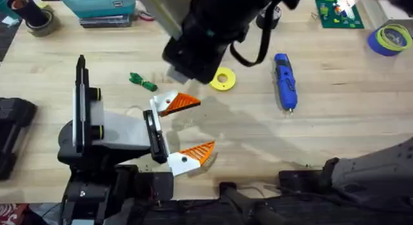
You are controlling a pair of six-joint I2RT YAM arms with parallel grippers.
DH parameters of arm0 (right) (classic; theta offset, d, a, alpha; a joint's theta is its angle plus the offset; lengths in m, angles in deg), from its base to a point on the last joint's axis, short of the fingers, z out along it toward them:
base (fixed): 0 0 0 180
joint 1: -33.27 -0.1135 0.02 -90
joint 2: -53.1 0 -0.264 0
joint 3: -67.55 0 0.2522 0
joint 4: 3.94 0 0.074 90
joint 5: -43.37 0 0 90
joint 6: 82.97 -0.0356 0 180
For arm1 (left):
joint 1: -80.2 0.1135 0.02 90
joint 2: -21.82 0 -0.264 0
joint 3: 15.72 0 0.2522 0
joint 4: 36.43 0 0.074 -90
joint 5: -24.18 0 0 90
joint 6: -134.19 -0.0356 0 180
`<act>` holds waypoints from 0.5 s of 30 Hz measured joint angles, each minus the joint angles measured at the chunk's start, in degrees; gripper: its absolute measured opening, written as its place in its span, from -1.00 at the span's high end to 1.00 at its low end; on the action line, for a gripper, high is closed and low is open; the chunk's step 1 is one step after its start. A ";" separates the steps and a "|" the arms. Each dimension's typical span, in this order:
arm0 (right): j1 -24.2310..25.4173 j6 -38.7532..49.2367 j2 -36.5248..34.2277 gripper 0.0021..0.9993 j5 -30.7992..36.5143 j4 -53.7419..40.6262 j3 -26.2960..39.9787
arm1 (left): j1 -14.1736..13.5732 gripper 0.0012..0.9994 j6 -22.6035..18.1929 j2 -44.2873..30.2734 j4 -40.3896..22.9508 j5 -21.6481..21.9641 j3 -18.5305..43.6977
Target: Pick up the gripper from the table and insert it into the empty holder that is missing its gripper. Then pick up a screw, insert it into the mounting hole, and use the screwdriver to tighten it. Finally, clean up the table by picking up the vegetable and placing it into the bucket.
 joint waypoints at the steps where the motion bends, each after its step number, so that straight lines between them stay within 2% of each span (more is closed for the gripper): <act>1: -0.46 0.20 0.00 0.99 -0.02 0.10 0.08 | 0.00 -0.97 0.00 0.00 0.00 0.00 0.00; 6: -0.87 1.27 -0.21 0.99 0.00 -0.76 2.54 | 0.00 -0.97 0.00 0.00 0.00 0.00 0.00; 15: -0.82 3.72 -4.02 0.99 0.00 -4.55 10.93 | 0.00 -0.97 0.00 0.00 0.00 0.00 -0.01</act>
